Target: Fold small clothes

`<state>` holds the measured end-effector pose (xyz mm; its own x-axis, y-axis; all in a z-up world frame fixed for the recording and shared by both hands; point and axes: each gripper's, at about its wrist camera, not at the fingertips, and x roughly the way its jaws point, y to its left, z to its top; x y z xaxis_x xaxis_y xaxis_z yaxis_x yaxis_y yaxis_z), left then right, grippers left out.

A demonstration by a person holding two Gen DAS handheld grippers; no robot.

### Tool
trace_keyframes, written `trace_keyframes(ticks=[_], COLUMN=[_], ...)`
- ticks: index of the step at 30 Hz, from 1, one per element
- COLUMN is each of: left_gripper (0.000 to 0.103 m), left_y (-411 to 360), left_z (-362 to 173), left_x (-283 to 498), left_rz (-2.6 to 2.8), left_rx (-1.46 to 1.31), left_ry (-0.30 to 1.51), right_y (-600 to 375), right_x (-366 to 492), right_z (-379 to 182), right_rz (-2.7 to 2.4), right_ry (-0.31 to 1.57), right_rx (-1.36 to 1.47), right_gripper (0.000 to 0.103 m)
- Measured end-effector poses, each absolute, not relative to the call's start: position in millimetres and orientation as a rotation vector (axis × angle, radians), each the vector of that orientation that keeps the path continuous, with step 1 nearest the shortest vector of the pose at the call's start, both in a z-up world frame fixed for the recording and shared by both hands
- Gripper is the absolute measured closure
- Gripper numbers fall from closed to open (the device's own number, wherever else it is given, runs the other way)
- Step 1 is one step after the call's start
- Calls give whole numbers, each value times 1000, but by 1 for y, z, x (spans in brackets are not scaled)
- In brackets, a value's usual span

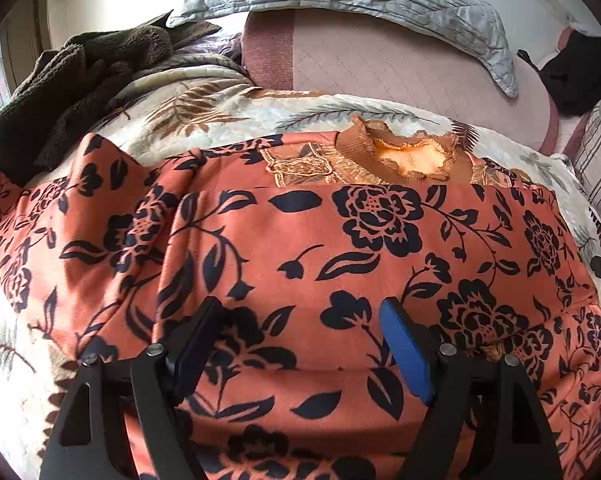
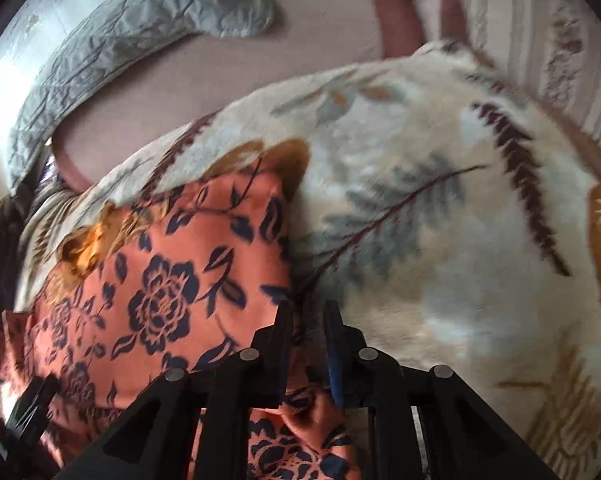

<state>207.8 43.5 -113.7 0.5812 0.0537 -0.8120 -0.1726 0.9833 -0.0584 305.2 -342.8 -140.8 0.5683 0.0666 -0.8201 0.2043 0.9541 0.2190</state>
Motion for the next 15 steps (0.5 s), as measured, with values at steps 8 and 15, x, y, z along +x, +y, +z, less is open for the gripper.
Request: trace_keyframes(ticks=[8, 15], left_gripper=[22, 23], left_y=[189, 398], left_z=[-51, -77], left_x=[114, 76], left_rz=[175, 432], left_rx=[-622, -1059], left_ry=[726, 584], right_y=[-295, -232], right_x=[183, 157], right_z=[-128, -150], right_rz=[230, 324], right_ry=[811, 845], right_rx=[503, 300], right_gripper=[22, 22])
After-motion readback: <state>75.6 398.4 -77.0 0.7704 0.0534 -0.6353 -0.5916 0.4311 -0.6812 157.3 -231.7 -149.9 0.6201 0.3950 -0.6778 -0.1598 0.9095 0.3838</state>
